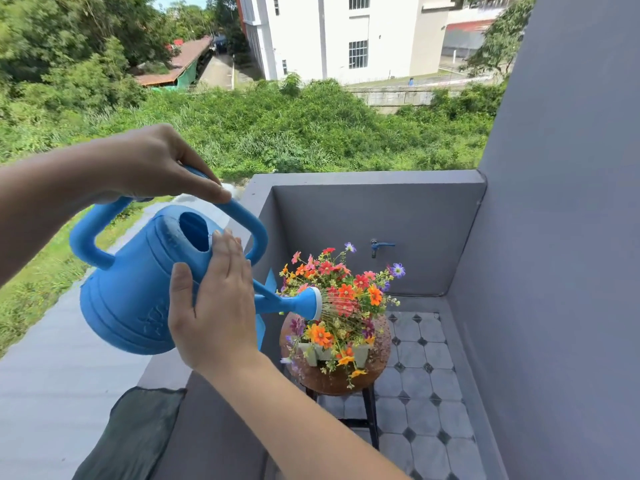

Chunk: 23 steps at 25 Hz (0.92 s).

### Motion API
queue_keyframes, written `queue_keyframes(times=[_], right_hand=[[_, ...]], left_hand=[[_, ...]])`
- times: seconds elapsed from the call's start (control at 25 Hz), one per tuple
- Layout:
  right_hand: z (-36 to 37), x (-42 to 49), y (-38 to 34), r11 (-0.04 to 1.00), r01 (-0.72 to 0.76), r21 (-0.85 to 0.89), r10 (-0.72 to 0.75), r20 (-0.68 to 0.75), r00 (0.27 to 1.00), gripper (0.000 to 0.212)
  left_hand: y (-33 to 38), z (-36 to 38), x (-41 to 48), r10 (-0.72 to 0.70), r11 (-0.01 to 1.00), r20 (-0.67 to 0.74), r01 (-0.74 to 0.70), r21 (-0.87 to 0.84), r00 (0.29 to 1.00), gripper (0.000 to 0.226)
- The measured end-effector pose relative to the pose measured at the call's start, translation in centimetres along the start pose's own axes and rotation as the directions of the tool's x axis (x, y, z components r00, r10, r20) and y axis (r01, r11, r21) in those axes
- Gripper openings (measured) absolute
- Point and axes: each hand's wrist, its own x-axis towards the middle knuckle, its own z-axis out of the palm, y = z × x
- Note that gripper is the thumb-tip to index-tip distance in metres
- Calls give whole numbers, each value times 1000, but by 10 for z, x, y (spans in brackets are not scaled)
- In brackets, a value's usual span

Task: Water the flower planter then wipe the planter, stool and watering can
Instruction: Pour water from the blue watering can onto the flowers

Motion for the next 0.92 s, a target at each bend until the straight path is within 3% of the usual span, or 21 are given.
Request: queue_keyframes(times=[0.08,0.28,0.52,0.92], right_hand=[[-2,7,0,1000,5,-6,-5,3,1000,67],[-3,20,-10,1000,20,18,-21,105,994,62],[4,7,-13,998,-17,60,5,196,981,63],[-20,22,-2,999,32,-6,-32,30,999,63]], left_hand=[[-1,-3,2,4,1000,-19,-5,-31,1000,50],[-10,-16,2,-45,999,-92,42,-34,995,36],[-19,-14,-6,-75,996,-37,76,35,997,50],[1,-13,12,15,994,30,-12,-111,999,76]])
